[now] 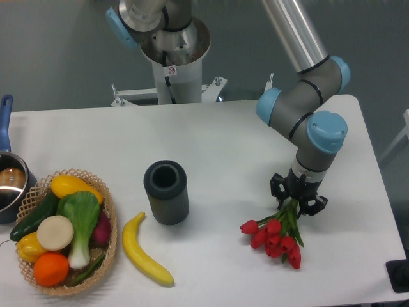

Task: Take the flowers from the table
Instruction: 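Lower the gripper around the tulip stems and close it, then lift the gripped tulip bouquet up off the table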

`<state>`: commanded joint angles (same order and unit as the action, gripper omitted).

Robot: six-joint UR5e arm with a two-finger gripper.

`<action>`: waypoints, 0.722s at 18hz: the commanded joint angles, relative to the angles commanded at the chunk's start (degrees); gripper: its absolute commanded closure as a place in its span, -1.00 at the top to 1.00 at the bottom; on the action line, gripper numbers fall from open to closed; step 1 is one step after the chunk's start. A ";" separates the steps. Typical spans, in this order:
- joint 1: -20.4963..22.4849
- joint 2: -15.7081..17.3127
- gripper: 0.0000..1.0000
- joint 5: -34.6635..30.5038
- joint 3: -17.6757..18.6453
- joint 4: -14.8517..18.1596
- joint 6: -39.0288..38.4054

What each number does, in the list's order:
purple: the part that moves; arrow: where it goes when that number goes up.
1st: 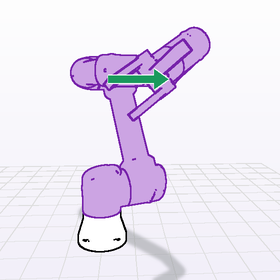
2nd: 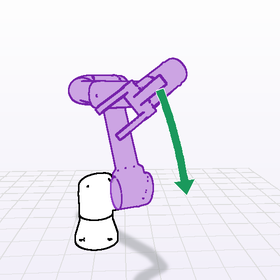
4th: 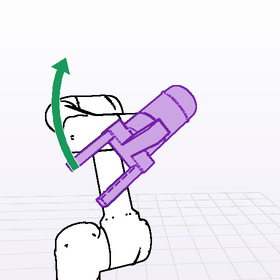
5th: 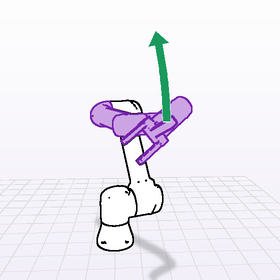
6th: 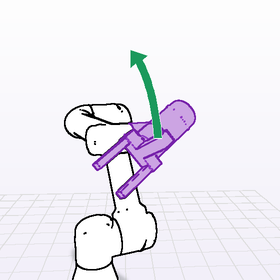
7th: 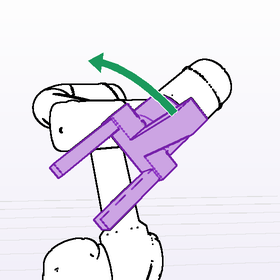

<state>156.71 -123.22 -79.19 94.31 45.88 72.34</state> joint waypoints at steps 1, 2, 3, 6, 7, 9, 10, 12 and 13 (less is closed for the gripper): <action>0.00 0.09 -0.20 0.00 -0.09 0.00 0.00; 0.09 0.09 -0.20 0.00 -0.18 0.00 0.00; 0.09 0.09 -0.20 0.00 -0.52 0.00 0.00; 0.09 0.17 -0.37 0.00 -0.97 0.00 -0.09; 0.09 0.18 -0.37 0.00 -0.97 0.00 -0.09; 0.09 0.26 -0.46 0.00 -1.06 0.00 -0.18; 0.17 0.35 -0.45 0.00 -1.06 0.00 -0.09; 0.18 0.88 -0.45 0.00 -1.32 0.00 -0.09; 0.18 1.49 -0.45 0.00 -1.49 0.00 -0.09</action>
<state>156.88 -121.73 -79.19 92.81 45.88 72.25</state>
